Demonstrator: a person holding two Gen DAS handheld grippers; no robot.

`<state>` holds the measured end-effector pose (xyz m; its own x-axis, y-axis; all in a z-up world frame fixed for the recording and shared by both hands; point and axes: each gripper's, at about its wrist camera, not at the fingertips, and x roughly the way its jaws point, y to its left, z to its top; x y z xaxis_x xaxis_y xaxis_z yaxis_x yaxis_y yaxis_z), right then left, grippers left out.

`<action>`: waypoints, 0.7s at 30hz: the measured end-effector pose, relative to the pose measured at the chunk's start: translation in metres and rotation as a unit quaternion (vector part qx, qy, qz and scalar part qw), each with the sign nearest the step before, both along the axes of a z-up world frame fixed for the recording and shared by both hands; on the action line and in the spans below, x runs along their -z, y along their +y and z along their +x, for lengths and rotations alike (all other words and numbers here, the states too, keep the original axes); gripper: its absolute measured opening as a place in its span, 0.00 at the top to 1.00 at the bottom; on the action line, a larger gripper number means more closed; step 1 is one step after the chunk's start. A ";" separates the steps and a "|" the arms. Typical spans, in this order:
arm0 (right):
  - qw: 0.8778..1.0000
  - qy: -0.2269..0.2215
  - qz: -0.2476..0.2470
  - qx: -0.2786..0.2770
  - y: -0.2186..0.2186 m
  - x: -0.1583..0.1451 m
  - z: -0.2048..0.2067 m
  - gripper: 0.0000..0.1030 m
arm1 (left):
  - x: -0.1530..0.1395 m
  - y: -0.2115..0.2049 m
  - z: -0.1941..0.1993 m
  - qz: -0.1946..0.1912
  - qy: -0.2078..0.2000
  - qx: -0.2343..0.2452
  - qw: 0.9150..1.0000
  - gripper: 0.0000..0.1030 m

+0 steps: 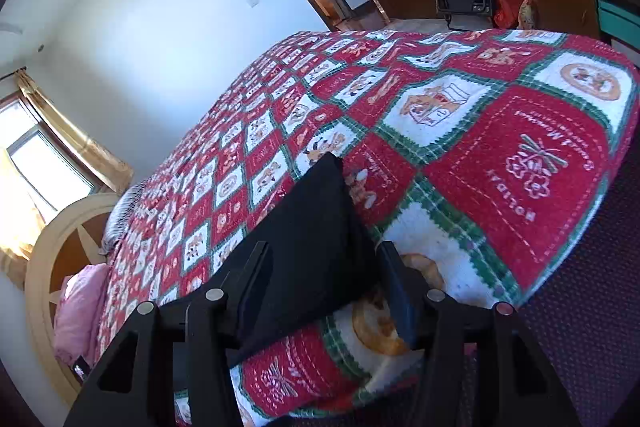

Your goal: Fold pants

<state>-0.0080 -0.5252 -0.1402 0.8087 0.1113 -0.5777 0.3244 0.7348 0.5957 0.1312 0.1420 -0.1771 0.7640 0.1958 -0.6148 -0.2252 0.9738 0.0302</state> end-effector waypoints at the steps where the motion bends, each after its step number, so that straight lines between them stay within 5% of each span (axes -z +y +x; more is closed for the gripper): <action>1: 1.000 -0.001 0.001 0.000 0.000 0.001 0.001 0.50 | -0.001 0.000 0.000 -0.001 0.001 0.000 1.000 0.00; 4: 1.000 0.007 -0.012 -0.010 0.007 0.001 0.004 0.71 | 0.000 0.001 0.000 -0.001 0.001 0.001 1.000 0.00; 9: 1.000 0.004 -0.028 0.000 0.015 -0.001 0.007 0.80 | 0.000 0.001 0.000 0.000 0.000 0.000 1.000 0.00; 21: 0.989 -0.054 -0.134 -0.021 0.079 -0.060 0.005 0.83 | 0.000 0.001 0.000 -0.007 0.010 -0.001 1.000 0.00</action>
<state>-0.0030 -0.4458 -0.0798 0.8655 0.0001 -0.5008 0.2357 0.8822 0.4075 0.1310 0.1432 -0.1768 0.7514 0.1894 -0.6321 -0.2276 0.9735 0.0212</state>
